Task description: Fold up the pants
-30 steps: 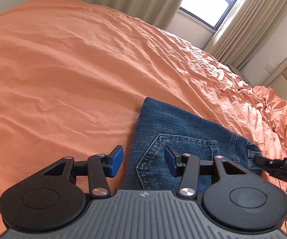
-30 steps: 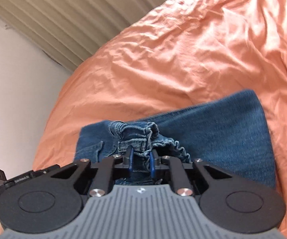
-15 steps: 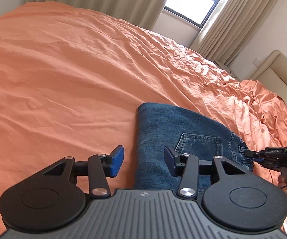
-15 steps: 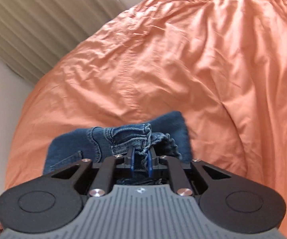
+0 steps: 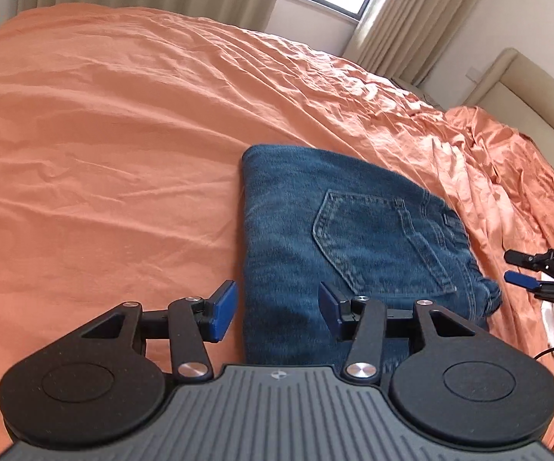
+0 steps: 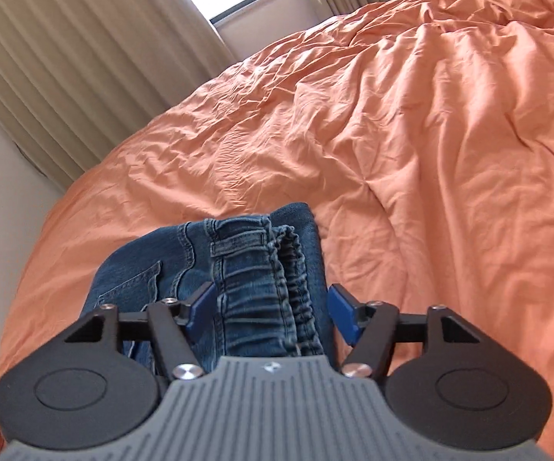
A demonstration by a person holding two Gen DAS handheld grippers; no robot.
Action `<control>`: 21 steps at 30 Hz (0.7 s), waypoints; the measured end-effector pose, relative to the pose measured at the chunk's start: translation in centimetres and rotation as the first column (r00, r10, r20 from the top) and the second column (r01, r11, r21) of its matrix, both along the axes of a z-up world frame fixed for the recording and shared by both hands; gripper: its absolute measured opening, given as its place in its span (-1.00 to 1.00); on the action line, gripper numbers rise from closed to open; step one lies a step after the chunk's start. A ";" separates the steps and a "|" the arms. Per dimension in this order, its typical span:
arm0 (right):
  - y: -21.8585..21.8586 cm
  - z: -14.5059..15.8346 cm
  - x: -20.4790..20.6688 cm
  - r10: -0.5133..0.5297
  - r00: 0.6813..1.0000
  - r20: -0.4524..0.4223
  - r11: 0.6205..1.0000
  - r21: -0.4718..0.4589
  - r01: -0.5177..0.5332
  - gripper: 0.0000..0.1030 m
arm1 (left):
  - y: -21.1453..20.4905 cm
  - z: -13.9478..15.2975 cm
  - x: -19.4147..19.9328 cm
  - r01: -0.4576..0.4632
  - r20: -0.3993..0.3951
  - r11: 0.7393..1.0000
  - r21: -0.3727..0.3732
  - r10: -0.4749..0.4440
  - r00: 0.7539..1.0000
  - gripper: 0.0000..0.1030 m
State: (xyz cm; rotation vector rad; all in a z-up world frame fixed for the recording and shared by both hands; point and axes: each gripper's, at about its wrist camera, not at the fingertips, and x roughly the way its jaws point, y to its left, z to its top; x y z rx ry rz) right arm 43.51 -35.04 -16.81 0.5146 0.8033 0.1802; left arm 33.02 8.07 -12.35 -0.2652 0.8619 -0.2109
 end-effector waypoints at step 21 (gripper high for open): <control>-2.4 -7.8 -2.9 -0.131 0.991 -0.033 0.912 0.387 0.133 -0.05 | -3.8 -4.0 -4.3 0.119 -0.082 0.935 0.335 -0.097 0.992 0.39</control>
